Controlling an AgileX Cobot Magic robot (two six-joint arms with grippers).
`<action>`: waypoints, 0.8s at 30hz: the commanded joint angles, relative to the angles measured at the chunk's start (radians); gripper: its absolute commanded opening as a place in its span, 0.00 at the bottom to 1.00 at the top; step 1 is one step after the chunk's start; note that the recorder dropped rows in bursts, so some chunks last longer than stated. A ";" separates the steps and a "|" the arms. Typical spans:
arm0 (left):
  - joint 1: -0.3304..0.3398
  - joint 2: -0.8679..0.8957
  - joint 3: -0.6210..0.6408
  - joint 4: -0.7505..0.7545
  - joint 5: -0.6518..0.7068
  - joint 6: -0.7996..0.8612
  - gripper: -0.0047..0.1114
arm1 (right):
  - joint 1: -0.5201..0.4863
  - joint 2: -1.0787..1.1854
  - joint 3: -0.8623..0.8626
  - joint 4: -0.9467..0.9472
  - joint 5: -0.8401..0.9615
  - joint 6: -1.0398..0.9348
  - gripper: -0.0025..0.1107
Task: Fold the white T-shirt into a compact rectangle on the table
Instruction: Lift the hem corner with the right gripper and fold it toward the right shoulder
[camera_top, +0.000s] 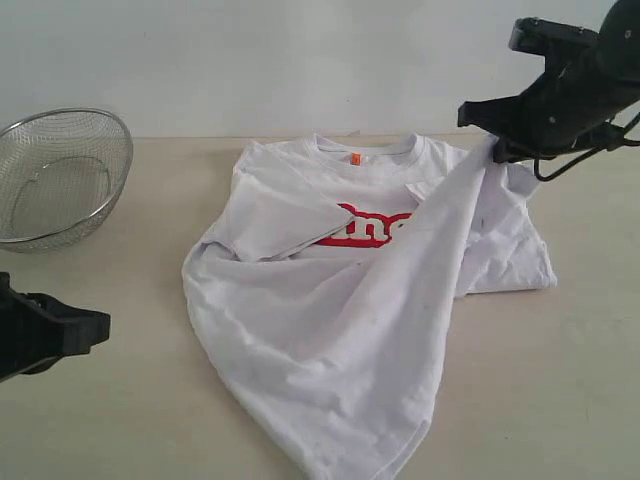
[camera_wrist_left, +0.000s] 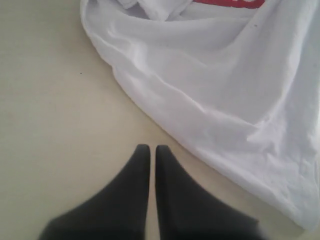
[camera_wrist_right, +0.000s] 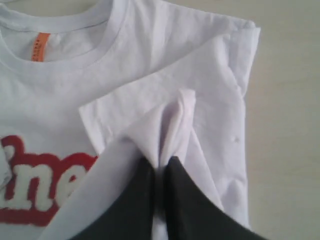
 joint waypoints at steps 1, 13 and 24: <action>-0.004 -0.002 -0.012 -0.010 -0.030 0.007 0.08 | -0.063 0.046 -0.015 -0.015 -0.001 -0.005 0.02; -0.004 -0.002 -0.012 -0.008 -0.046 0.007 0.08 | -0.084 0.068 -0.089 -0.028 0.013 -0.036 0.02; -0.004 -0.002 -0.012 -0.008 -0.053 0.007 0.08 | -0.084 0.068 -0.151 -0.028 0.060 -0.036 0.02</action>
